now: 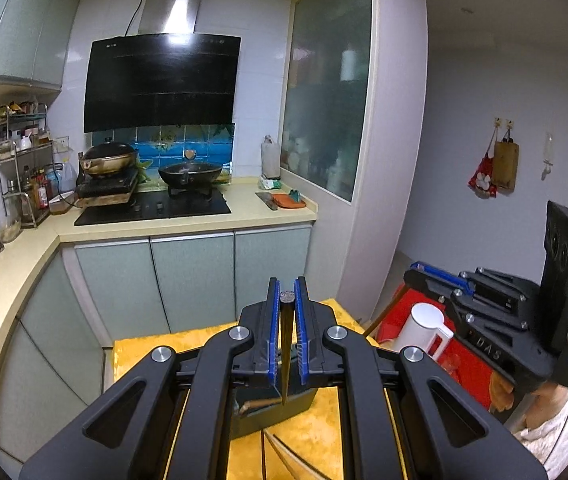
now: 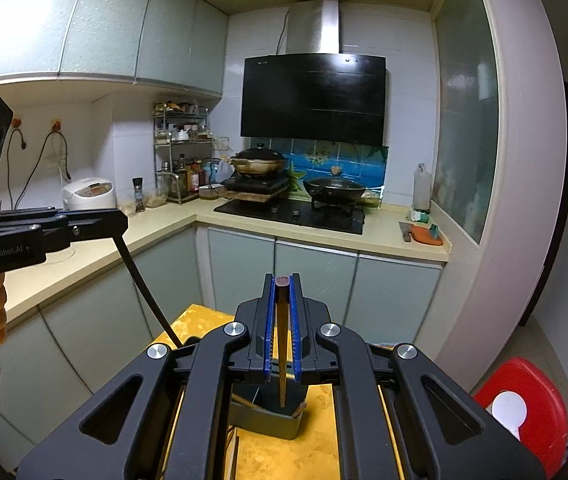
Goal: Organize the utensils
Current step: 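Carry both chopsticks up to the green holder and insert them into its slots, then open both tools to release the chopsticks into the holder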
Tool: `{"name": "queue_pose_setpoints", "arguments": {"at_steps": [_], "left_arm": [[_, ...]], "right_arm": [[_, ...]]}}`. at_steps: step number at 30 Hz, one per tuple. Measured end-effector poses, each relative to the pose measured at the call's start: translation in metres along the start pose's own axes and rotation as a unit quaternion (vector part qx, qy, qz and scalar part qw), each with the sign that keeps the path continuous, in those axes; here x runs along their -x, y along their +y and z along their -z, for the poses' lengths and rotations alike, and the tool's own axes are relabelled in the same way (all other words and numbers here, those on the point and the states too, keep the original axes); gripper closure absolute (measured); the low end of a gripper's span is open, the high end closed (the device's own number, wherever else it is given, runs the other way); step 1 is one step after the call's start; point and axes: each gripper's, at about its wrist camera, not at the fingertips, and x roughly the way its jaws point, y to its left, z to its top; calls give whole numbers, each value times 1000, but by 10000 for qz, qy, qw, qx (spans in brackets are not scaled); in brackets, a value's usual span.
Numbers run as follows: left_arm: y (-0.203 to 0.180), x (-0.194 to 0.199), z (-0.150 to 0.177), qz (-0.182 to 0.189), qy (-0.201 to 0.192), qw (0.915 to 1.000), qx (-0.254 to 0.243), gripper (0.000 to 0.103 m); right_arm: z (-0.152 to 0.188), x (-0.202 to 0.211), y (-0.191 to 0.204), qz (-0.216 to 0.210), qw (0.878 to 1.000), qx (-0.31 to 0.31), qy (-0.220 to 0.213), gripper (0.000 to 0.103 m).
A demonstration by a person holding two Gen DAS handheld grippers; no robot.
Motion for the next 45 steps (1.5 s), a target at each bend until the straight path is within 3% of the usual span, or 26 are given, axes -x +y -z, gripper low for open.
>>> {"name": "queue_pose_setpoints", "arguments": {"at_steps": [6, 18, 30, 35, 37, 38, 39, 45], "left_arm": [[-2, -37, -3, -304, 132, 9994, -26, 96], [27, -108, 37, -872, 637, 9941, 71, 96], [54, -125, 70, -991, 1008, 9892, 385, 95], [59, -116, 71, -1074, 865, 9894, 465, 60], [59, -111, 71, -1101, 805, 9898, 414, 55], [58, -109, 71, -1123, 780, 9898, 398, 52], [58, -106, 71, -1158, 741, 9898, 385, 50], [58, -88, 74, -1311, 556, 9893, 299, 34]], "right_arm": [[-1, -27, -10, 53, 9998, -157, 128, 96], [35, -80, -9, 50, 9958, -235, 883, 96], [65, -105, -10, 8, 9917, -305, 1253, 95], [64, -103, -13, -47, 9921, -324, 1213, 91], [63, -103, -15, -44, 9923, -336, 1189, 75], [62, -100, -16, -14, 9929, -365, 1133, 62], [60, -97, -17, 6, 9935, -393, 1069, 56], [55, -81, -16, 71, 9956, -335, 870, 56]]}}
